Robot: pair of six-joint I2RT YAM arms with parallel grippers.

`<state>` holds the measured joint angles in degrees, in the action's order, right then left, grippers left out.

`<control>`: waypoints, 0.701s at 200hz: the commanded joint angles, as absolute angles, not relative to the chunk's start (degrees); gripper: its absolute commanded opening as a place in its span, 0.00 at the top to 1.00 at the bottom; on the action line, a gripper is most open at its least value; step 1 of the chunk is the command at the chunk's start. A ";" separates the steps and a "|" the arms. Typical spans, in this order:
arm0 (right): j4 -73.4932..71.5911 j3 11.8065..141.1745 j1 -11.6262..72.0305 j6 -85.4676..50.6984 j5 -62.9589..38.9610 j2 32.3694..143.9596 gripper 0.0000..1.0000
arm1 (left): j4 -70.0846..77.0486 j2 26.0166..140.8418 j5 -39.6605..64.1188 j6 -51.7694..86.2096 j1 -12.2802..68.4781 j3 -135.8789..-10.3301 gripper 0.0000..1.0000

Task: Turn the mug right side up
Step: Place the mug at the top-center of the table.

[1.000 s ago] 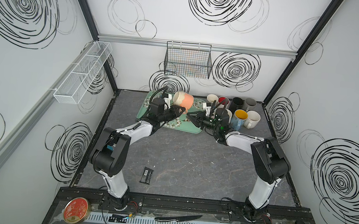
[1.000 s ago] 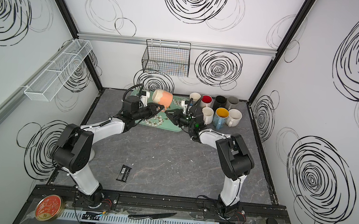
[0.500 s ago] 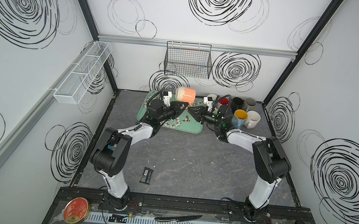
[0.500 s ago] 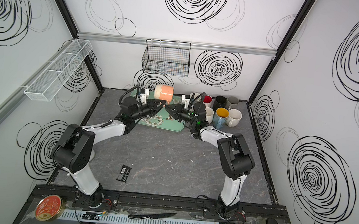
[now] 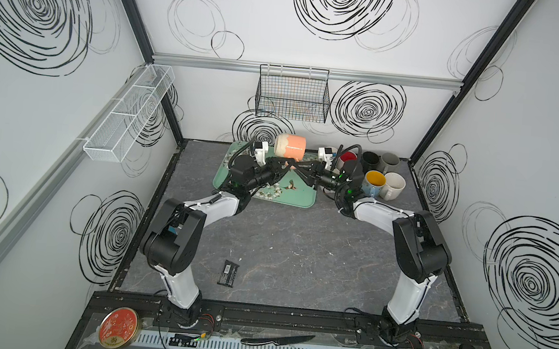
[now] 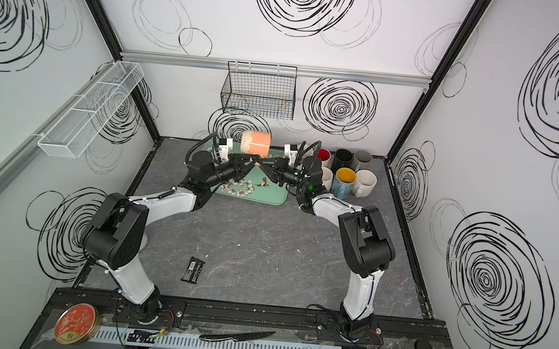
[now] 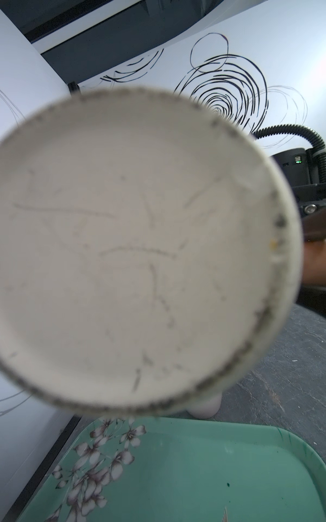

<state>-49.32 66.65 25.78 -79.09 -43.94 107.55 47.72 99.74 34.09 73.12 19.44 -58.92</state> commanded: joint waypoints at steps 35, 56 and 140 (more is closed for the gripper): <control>-50.25 66.72 24.91 -79.45 -42.83 107.94 0.78 | 58.43 98.85 37.15 71.82 20.48 -59.72 1.00; -49.82 66.45 24.85 -78.45 -42.19 107.46 0.90 | 56.02 99.05 37.51 70.26 20.46 -60.76 1.00; -45.80 67.06 24.97 -75.54 -41.58 106.42 1.00 | 52.63 98.44 37.53 67.66 20.86 -61.61 1.00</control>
<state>-45.56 66.63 25.06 -75.72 -43.53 107.57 44.14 99.77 34.44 70.87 19.70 -58.74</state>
